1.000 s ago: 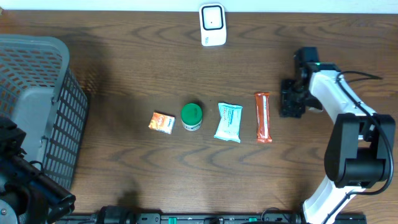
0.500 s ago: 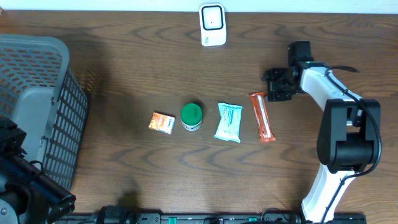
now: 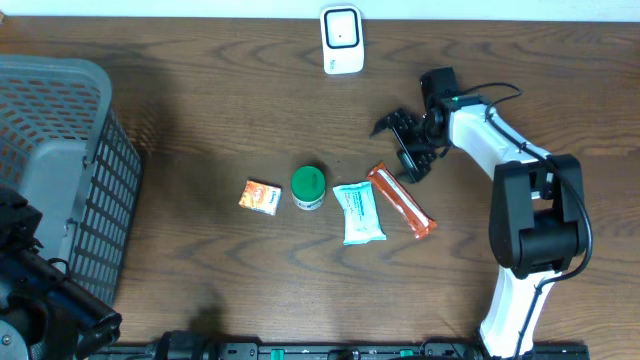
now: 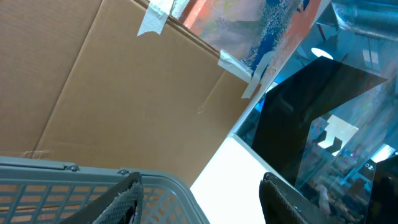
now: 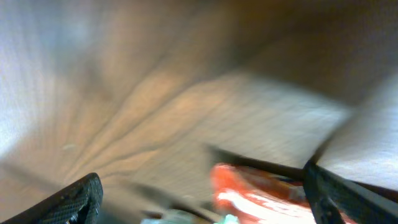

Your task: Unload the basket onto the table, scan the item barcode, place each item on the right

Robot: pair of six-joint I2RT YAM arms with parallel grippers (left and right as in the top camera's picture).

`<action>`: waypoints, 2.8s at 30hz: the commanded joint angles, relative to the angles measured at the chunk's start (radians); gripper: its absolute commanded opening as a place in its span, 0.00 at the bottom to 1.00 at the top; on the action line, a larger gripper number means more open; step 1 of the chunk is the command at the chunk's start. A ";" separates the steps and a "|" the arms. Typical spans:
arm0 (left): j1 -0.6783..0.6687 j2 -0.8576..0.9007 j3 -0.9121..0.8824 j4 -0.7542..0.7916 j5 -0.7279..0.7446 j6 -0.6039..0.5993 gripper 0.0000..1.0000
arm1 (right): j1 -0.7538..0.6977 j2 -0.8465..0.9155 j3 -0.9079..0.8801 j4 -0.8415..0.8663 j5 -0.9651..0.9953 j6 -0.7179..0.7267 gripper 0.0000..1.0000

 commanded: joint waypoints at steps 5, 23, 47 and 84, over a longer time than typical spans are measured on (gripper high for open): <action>-0.002 -0.002 -0.005 0.003 -0.002 -0.005 0.61 | -0.079 -0.110 0.209 -0.373 0.196 0.114 0.99; -0.002 -0.003 -0.005 0.003 -0.002 -0.005 0.61 | 0.056 -0.238 -0.108 -0.455 0.314 0.864 0.99; -0.002 -0.003 -0.005 0.002 -0.002 -0.005 0.61 | 0.126 -0.237 -0.523 -0.043 0.394 0.730 0.83; -0.002 -0.003 -0.005 0.002 -0.003 -0.005 0.61 | 0.094 -0.715 -0.293 0.090 0.639 -0.172 0.01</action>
